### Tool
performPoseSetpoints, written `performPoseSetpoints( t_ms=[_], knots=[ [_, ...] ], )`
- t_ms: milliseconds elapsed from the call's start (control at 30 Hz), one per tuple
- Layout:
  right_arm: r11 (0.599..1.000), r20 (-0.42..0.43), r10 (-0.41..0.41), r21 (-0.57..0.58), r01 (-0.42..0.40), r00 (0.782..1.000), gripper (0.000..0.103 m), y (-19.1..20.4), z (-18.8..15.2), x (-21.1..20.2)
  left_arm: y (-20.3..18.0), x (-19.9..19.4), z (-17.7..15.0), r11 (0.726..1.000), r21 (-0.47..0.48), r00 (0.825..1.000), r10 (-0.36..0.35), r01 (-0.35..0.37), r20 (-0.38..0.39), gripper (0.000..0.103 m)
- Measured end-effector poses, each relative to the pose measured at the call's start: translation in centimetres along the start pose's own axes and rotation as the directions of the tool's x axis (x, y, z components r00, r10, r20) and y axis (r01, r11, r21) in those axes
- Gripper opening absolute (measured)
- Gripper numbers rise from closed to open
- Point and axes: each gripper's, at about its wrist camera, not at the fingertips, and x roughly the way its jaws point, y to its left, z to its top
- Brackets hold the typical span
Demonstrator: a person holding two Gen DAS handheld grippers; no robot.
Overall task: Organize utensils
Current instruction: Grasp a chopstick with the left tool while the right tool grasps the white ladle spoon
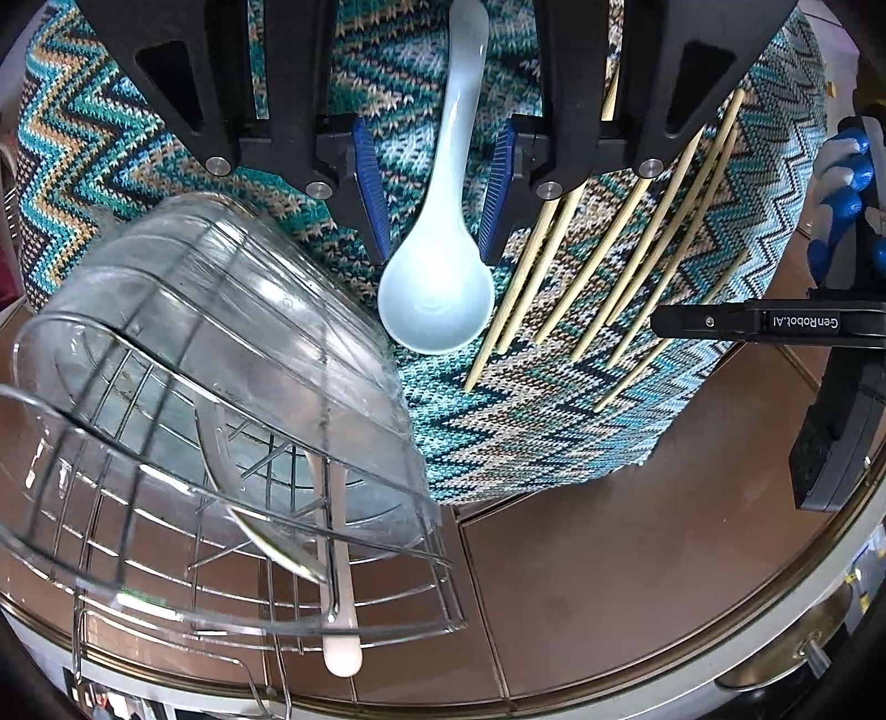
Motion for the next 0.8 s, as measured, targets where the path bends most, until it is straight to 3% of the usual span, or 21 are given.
performPoseSetpoints(
  t_ms=[233, 300, 367, 467, 667, 800],
  knots=[
    [1.0, 0.0, -0.013, 0.016, 0.013, 1.0, 0.033, -0.1, 0.2, 1.3, -0.1, 1.5, 0.5, 1.0, -0.006, 0.999, 0.017, -0.017, -0.043, 0.019],
    [1.0, -0.006, -0.019, 0.011, 0.019, 1.0, 0.03, 0.0, 0.2, 1.7, 0.0, 2.1, 0.5, 1.0, -0.014, 0.998, 0.023, -0.024, -0.056, 0.014],
    [1.0, -0.009, -0.016, 0.009, 0.016, 1.0, 0.016, 0.0, 0.1, 2.0, -0.1, 2.3, 0.5, 0.999, -0.009, 0.998, 0.031, -0.032, -0.054, 0.012],
    [1.0, -0.005, -0.006, -0.001, 0.006, 1.0, 0.01, 0.1, 0.2, 1.9, -0.5, 2.6, 0.7, 0.999, 0.005, 0.997, 0.049, -0.049, -0.054, 0.007],
    [0.998, -0.024, 0.025, -0.05, -0.026, 0.999, 0.008, 1.0, 0.0, 1.4, -0.9, 2.9, 0.7, 0.998, 0.015, 0.997, 0.06, -0.06, -0.05, 0.005],
    [0.995, -0.085, 0.048, -0.082, -0.054, 0.995, 0.006, 1.7, -0.8, 0.6, -0.7, 2.5, 0.1, 0.998, 0.022, 0.997, 0.054, -0.053, -0.052, 0.005]
  ],
)
